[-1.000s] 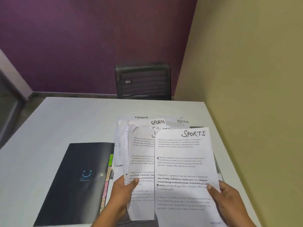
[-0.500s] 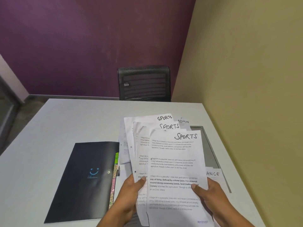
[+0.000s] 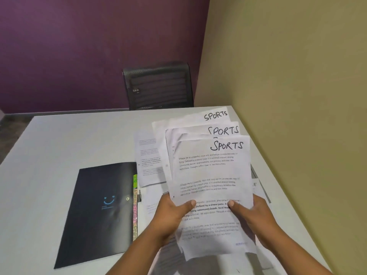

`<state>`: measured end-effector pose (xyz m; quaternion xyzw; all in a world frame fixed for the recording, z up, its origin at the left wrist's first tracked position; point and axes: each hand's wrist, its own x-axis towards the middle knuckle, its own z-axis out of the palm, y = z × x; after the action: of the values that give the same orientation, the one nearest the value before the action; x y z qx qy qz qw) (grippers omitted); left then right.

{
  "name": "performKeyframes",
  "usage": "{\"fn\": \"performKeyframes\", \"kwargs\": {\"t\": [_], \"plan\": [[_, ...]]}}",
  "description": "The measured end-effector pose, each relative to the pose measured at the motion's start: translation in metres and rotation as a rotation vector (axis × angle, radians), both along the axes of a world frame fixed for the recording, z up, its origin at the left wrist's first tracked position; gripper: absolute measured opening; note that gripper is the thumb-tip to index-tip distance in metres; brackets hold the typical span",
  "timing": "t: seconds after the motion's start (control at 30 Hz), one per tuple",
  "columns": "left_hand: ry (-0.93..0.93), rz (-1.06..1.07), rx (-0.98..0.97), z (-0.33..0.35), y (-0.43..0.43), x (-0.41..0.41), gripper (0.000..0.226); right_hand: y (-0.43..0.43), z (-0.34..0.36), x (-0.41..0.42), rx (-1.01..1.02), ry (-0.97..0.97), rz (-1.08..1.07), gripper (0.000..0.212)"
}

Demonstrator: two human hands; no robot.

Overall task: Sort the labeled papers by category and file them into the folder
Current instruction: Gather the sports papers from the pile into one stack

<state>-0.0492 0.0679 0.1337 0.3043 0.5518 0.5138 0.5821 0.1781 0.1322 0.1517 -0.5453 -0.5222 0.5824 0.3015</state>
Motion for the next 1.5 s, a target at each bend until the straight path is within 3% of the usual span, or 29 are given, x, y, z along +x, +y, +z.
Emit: {"fn": "performKeyframes", "kwargs": {"t": [0.13,0.3,0.5,0.63,0.9,1.07,1.13,1.2,1.27,1.5], "plan": [[0.145,0.057,0.03,0.004,0.014,0.009,0.026,0.019,-0.001,0.007,0.084,-0.048,-0.046,0.018],[0.282,0.131,0.1,0.002,0.03,0.021,0.02,0.043,-0.004,0.011,0.164,-0.019,-0.118,0.03],[0.312,0.19,0.084,-0.006,0.042,0.035,0.027,0.063,-0.011,0.026,0.199,-0.023,-0.09,0.03],[0.384,0.269,0.111,-0.015,0.049,0.036,0.042,0.073,-0.022,0.036,0.17,-0.125,0.048,0.023],[0.427,0.229,0.098,-0.037,0.064,0.042,0.027,0.085,-0.038,0.036,0.141,-0.098,0.081,0.023],[0.339,0.293,0.066,-0.033,0.074,0.04,0.026,0.096,-0.039,0.036,0.136,-0.103,0.074,0.024],[0.281,0.327,0.085,-0.025,0.079,0.037,0.016,0.1,-0.038,0.037,0.112,-0.105,0.094,0.021],[0.201,0.363,0.12,-0.015,0.084,0.035,0.031,0.103,-0.039,0.038,0.115,-0.128,0.091,0.015],[0.135,0.39,0.125,-0.002,0.09,0.032,0.032,0.106,-0.035,0.036,0.116,-0.129,0.077,0.004],[0.012,0.153,-0.027,-0.002,0.086,0.04,0.019,0.107,-0.021,0.024,-0.07,0.156,-0.06,0.018]]}}
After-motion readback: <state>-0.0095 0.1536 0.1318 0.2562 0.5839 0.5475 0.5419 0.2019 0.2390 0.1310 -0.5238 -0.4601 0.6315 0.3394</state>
